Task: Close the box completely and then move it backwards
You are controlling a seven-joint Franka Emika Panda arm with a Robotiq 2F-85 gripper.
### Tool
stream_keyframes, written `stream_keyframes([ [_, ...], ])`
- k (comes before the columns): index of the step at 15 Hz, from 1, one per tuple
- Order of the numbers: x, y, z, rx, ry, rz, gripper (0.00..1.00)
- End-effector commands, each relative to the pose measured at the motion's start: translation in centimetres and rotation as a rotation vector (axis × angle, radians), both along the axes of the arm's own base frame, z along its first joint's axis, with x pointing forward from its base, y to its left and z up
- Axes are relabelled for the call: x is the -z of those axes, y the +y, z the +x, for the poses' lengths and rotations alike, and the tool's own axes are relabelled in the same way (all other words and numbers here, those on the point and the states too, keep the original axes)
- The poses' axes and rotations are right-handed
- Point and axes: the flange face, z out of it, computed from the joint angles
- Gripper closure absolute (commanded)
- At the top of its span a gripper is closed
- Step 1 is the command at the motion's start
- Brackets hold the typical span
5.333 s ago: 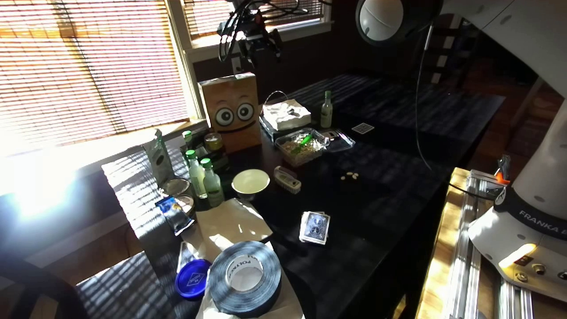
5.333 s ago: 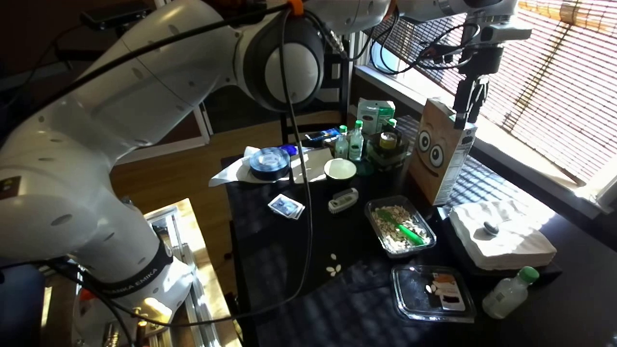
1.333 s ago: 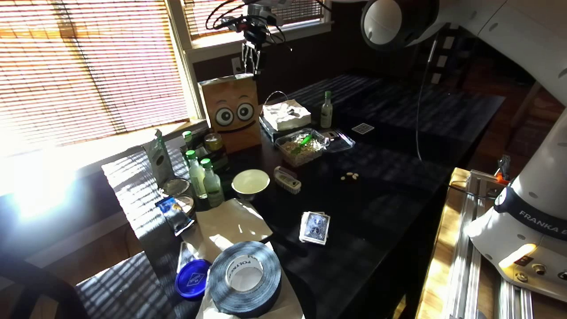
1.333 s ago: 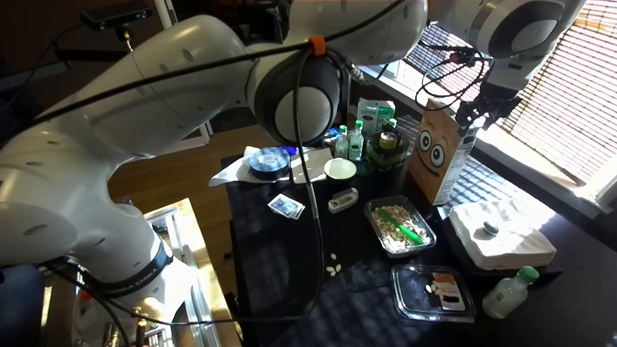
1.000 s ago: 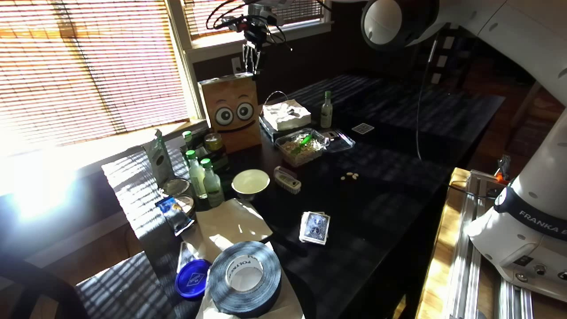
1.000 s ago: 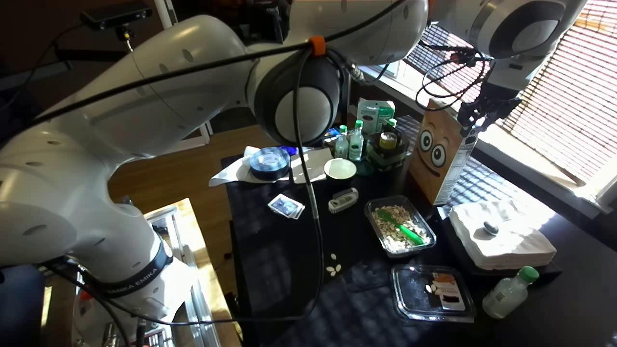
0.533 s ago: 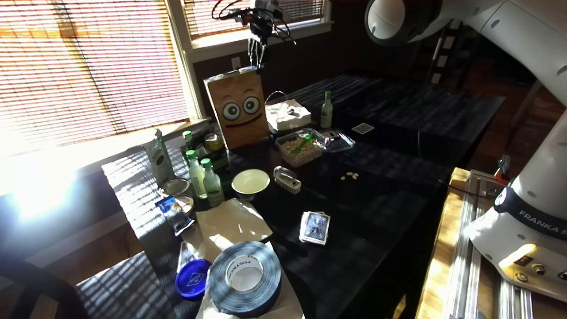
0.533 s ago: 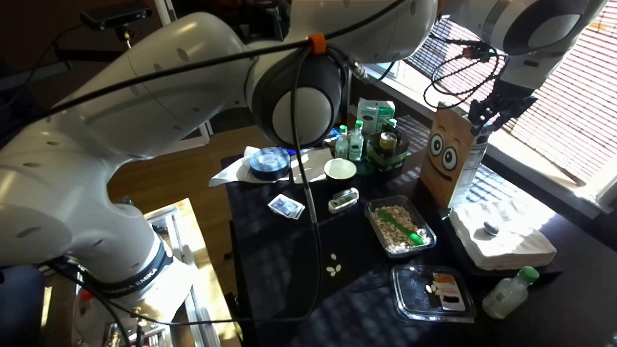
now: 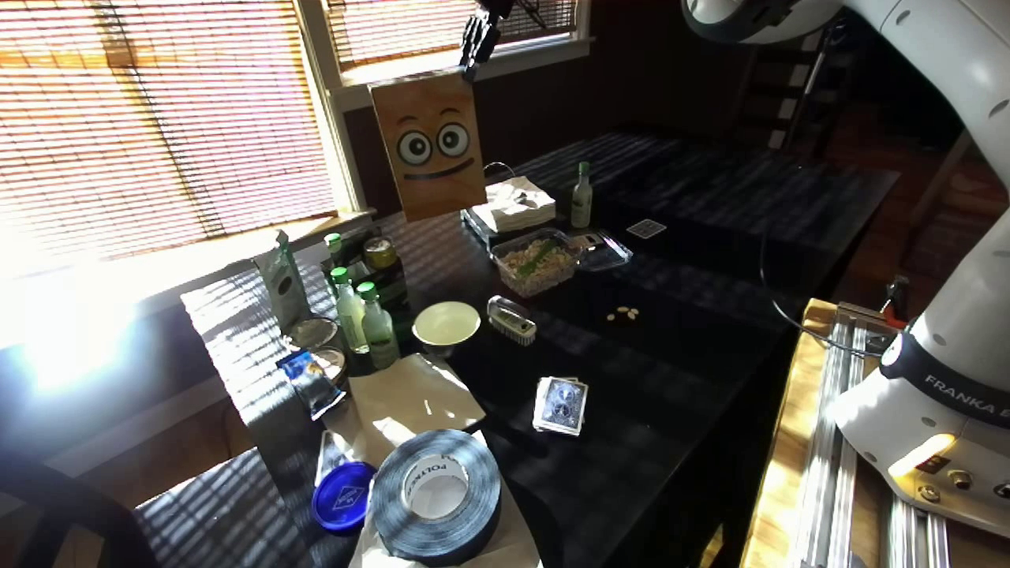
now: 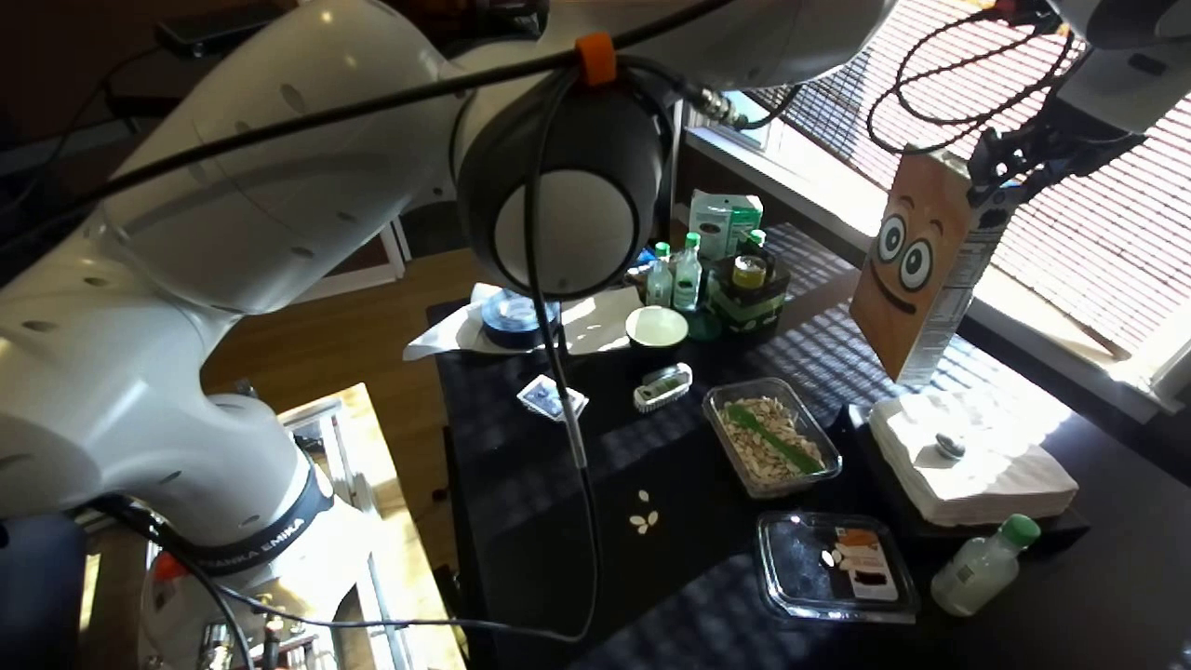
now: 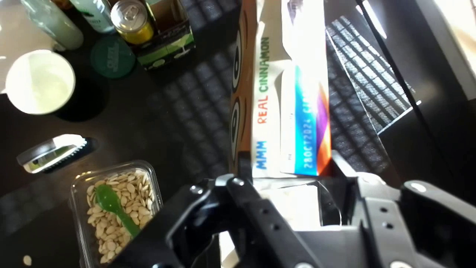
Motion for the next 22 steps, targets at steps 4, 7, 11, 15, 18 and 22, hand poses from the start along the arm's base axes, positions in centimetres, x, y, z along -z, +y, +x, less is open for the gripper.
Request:
stream_keyframes([
  [4,-1.0,-1.6,-0.6,0.048,-0.020,0.041,0.49],
  [7,-0.1,-1.4,-0.2,0.094,-0.019,0.097,0.74],
  [11,0.4,-1.8,-0.3,0.187,0.013,0.195,0.74],
  [15,-0.6,-2.0,0.1,0.301,-0.006,0.288,0.74],
  [18,-1.8,-2.5,0.7,0.415,-0.060,0.320,0.74],
  [22,-0.6,-2.5,0.9,0.383,-0.062,0.247,0.49],
])
